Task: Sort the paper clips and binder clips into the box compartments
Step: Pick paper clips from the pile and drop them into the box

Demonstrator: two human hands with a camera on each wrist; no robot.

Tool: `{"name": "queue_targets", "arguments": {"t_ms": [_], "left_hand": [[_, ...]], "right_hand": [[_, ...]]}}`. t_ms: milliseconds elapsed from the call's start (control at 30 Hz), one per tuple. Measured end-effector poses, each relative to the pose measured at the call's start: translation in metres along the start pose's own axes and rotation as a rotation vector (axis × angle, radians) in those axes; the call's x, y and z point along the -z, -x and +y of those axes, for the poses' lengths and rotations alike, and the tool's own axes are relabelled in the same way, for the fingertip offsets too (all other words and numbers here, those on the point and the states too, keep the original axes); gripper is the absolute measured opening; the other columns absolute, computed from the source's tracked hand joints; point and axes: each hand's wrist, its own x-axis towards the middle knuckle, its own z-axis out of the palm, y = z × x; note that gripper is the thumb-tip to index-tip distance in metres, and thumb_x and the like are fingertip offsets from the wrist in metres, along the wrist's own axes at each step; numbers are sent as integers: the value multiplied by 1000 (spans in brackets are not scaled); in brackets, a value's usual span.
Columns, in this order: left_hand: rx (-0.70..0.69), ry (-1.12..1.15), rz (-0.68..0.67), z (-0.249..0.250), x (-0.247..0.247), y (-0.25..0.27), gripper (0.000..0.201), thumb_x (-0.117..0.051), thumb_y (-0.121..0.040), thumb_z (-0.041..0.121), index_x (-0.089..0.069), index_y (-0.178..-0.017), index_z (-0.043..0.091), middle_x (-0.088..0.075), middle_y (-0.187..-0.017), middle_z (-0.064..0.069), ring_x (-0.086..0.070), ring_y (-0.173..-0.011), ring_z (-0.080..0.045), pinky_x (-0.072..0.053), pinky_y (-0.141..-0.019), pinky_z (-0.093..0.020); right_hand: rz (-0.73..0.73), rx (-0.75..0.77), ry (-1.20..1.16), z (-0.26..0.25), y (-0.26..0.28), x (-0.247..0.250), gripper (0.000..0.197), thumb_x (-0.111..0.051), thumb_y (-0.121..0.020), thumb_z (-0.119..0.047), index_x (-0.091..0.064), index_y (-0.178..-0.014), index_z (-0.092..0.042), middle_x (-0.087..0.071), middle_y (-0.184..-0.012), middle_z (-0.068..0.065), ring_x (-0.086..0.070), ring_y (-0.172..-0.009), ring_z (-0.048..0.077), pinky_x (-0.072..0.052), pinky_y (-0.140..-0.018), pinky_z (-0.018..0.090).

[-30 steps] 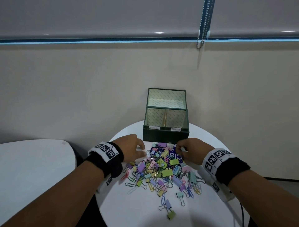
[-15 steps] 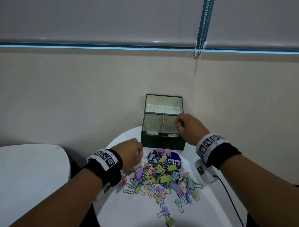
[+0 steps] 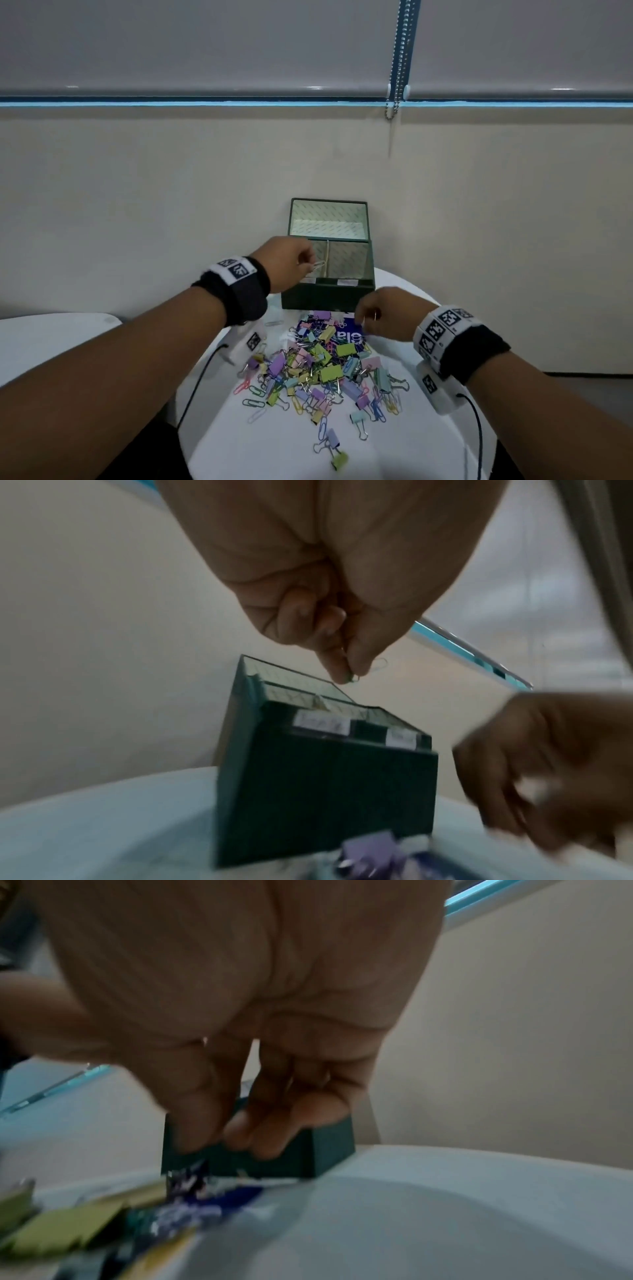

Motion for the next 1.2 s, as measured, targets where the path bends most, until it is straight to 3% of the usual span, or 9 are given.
{"name": "queue_targets", "arguments": {"t_ms": [300, 433, 567, 667, 767, 900, 1067, 1167, 1200], "left_hand": [[90, 39, 23, 38, -47, -48, 11, -63, -91, 13, -71, -97, 18, -68, -101, 3, -61, -94, -15, -47, -83, -26], [45, 5, -2, 37, -52, -48, 22, -63, -93, 15, -70, -112, 21, -69, -115, 3, -63, -107, -15, -48, -95, -28], [20, 69, -24, 34, -38, -47, 34, -61, -93, 11, -65, -127, 18, -68, -124, 1, -62, -114, -14, -46, -102, -28], [9, 163, 31, 25, -27, -35, 30, -63, -93, 12, -67, -120, 21, -70, -114, 6, -64, -106, -9, -50, -98, -26], [-3, 187, 79, 12, -14, -8, 14, -66, -92, 20, -70, -103, 28, -70, -93, 13, -66, -85, -3, -53, -81, -21], [61, -24, -174, -17, -4, 34, 9, -66, -92, 26, -71, -99, 29, -67, -89, 14, -64, -82, -6, -50, -78, -22], [130, -250, -400, -49, -19, 63, 40, -65, -92, 30, -60, -132, 24, -60, -121, 2, -59, -101, -15, -45, -88, -25], [83, -255, -397, -53, -27, 64, 12, -66, -86, 20, -71, -96, 25, -63, -93, -1, -59, -86, -23, -47, -76, -28], [94, -246, -375, -53, -28, 64, 7, -64, -86, 17, -64, -81, 23, -60, -86, 4, -58, -83, -20, -47, -75, -26]], "right_hand": [[-23, -133, -17, 12, 5, -24, 17, -69, -90, -38, -72, -106, -39, -70, -106, -12, -64, -96, 11, -55, -88, 31], [6, -150, -57, 18, 3, -25, 16, -64, -94, -28, -74, -103, -36, -71, -102, -10, -65, -93, 12, -55, -84, 29], [23, -172, -67, 16, 3, -29, 22, -68, -91, -39, -71, -112, -37, -70, -107, -12, -62, -96, 11, -50, -83, 27], [26, -147, -16, 15, 3, -32, 19, -70, -91, -36, -71, -109, -35, -69, -105, -12, -63, -95, 11, -49, -80, 25], [14, -128, -17, 18, 1, -31, 7, -67, -92, -26, -70, -94, -31, -69, -98, -9, -63, -91, 12, -50, -79, 25], [23, -115, -24, 19, -1, -33, 13, -61, -90, -17, -63, -79, -25, -68, -86, -9, -62, -82, 11, -52, -74, 26], [34, -95, 16, 15, 1, -35, 12, -53, -91, -19, -61, -82, -23, -67, -81, -4, -64, -80, 17, -54, -74, 30], [118, -78, -8, 14, 2, -30, 13, -54, -89, -19, -55, -78, -26, -65, -77, -6, -63, -76, 17, -56, -72, 32], [142, -70, -19, 14, 3, -29, 15, -55, -89, -18, -53, -78, -27, -66, -78, -6, -63, -76, 17, -57, -73, 32]]}}
